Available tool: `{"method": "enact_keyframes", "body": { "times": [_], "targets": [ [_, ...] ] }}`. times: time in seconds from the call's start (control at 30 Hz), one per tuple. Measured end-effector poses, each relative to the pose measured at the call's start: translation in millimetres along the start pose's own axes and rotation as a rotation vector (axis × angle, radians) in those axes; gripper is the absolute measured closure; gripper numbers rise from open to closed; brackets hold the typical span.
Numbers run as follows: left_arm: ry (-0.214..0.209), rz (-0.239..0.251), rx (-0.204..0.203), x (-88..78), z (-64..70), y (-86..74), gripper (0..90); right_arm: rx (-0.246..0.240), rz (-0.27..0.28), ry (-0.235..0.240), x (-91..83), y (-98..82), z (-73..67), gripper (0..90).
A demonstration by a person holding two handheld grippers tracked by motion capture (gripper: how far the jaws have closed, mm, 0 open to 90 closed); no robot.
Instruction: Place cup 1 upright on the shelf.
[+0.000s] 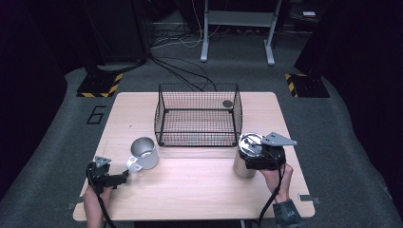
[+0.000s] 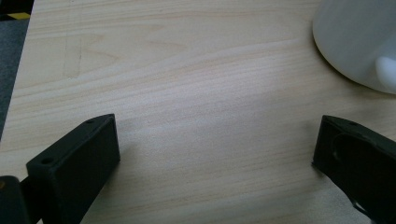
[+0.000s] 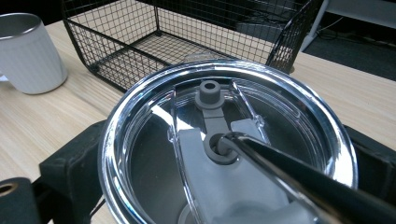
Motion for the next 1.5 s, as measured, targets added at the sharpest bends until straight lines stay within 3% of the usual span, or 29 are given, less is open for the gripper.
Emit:
{"method": "enact_keyframes", "body": {
  "times": [1.4, 1.43, 1.5],
  "targets": [
    [0.0, 0.0, 0.0, -0.1, 0.1, -0.1, 0.1, -0.041, 0.011, 0.072, -12.3, 45.5, -10.4, 3.4],
    [0.0, 0.0, -0.001, -0.1, 0.1, -0.1, 0.1, -0.057, 0.013, 0.077, -12.3, 46.6, -9.7, 3.4],
    [0.0, 0.0, -0.001, 0.0, 0.1, -0.1, 0.1, -0.044, 0.014, 0.075, -12.4, 49.1, -10.7, 3.4]
  ]
}}
Point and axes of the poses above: each handheld gripper's, and its own axes: x roughly forward along the jaws, y roughly out of its top, z roughly to its right, the point moved 5 cm from there along x, roughly forward along the jaws, and after that the axes turned 6 degrees about -y, right-handed, at the moved point
